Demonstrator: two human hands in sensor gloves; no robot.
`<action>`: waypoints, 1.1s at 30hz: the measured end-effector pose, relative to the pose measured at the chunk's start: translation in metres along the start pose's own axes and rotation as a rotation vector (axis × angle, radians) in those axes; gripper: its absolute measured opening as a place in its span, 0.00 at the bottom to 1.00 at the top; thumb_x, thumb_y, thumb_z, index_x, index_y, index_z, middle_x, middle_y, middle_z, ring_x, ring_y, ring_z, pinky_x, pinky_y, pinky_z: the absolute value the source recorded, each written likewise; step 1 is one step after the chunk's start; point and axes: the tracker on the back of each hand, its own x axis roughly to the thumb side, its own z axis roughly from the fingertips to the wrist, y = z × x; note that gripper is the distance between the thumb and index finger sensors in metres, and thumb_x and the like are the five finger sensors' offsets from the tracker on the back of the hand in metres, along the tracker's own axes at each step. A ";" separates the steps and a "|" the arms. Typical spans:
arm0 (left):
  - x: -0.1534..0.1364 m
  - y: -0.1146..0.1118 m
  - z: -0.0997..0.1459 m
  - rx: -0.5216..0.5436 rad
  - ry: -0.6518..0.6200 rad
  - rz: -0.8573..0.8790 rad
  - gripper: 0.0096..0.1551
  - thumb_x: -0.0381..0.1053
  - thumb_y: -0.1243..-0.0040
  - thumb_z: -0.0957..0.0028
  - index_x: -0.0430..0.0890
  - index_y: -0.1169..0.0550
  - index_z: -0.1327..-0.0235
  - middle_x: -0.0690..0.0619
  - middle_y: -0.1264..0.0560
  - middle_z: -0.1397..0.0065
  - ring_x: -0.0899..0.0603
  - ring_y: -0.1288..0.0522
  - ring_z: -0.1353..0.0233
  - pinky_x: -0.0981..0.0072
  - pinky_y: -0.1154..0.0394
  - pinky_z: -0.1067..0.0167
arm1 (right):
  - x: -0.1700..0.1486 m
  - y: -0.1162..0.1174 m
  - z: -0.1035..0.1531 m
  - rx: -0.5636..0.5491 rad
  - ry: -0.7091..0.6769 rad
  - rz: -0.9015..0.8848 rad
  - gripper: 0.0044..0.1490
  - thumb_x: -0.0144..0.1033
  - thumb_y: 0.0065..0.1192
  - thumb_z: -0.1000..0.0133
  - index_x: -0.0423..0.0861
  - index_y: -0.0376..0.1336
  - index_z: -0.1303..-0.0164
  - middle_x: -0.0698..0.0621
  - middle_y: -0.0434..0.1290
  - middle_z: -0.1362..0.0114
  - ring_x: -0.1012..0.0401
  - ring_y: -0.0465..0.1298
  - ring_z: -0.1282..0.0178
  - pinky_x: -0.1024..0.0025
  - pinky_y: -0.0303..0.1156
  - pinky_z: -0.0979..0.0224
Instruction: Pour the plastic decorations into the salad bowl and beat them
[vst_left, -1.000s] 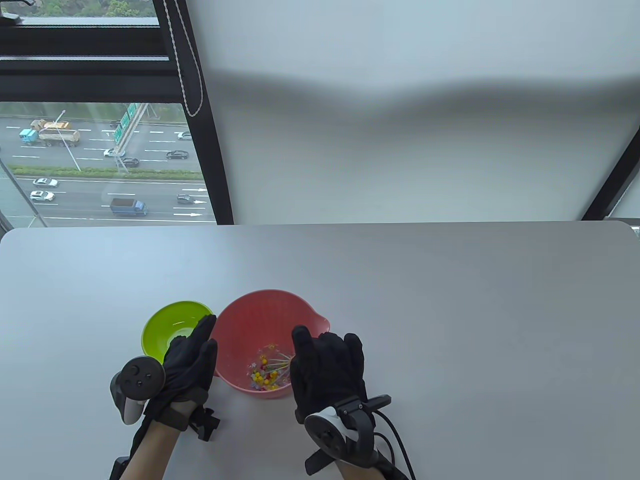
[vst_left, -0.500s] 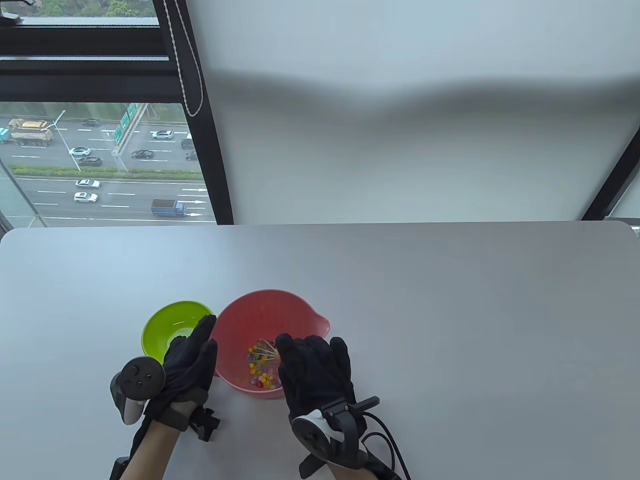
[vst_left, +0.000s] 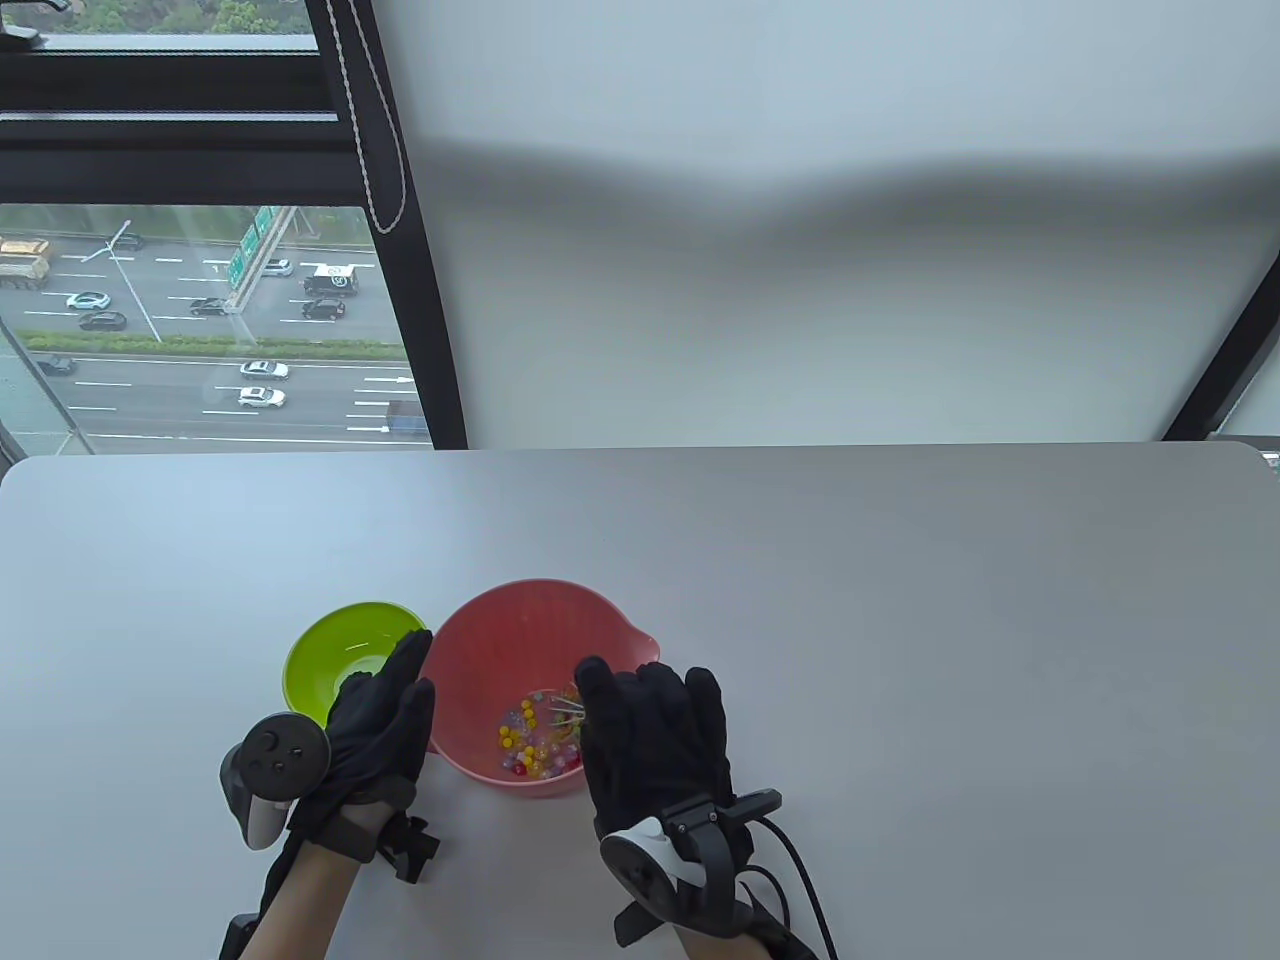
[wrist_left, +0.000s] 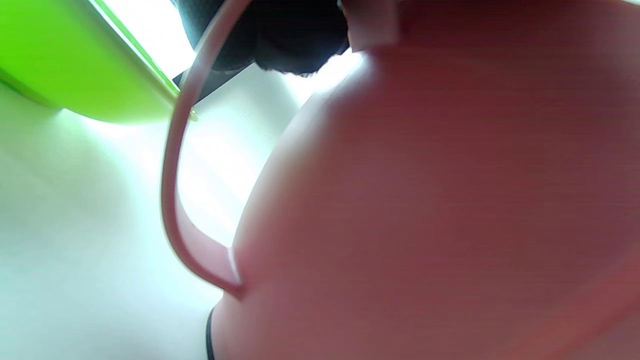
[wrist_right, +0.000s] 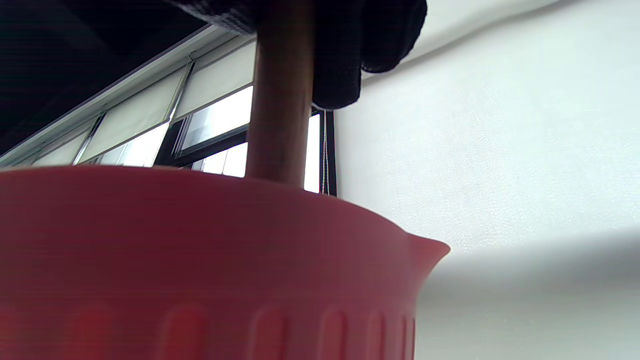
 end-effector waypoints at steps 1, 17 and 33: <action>0.000 0.000 0.000 0.000 0.000 0.000 0.41 0.71 0.61 0.38 0.51 0.38 0.17 0.48 0.26 0.42 0.35 0.33 0.34 0.34 0.55 0.24 | 0.000 -0.001 0.000 -0.001 0.004 -0.006 0.34 0.54 0.44 0.33 0.61 0.46 0.15 0.60 0.71 0.30 0.54 0.63 0.24 0.48 0.42 0.16; 0.000 0.000 0.000 0.001 0.000 0.000 0.41 0.71 0.61 0.38 0.51 0.38 0.17 0.48 0.26 0.42 0.35 0.33 0.34 0.34 0.55 0.24 | 0.006 0.015 0.005 0.108 0.061 -0.116 0.34 0.55 0.47 0.33 0.60 0.48 0.17 0.61 0.72 0.30 0.55 0.65 0.24 0.48 0.45 0.16; 0.000 0.000 0.000 0.000 0.000 0.001 0.41 0.71 0.61 0.38 0.51 0.38 0.17 0.48 0.26 0.42 0.35 0.33 0.34 0.34 0.55 0.24 | 0.005 0.011 0.003 0.045 -0.012 0.050 0.33 0.53 0.48 0.33 0.60 0.48 0.17 0.60 0.70 0.28 0.53 0.63 0.24 0.47 0.43 0.16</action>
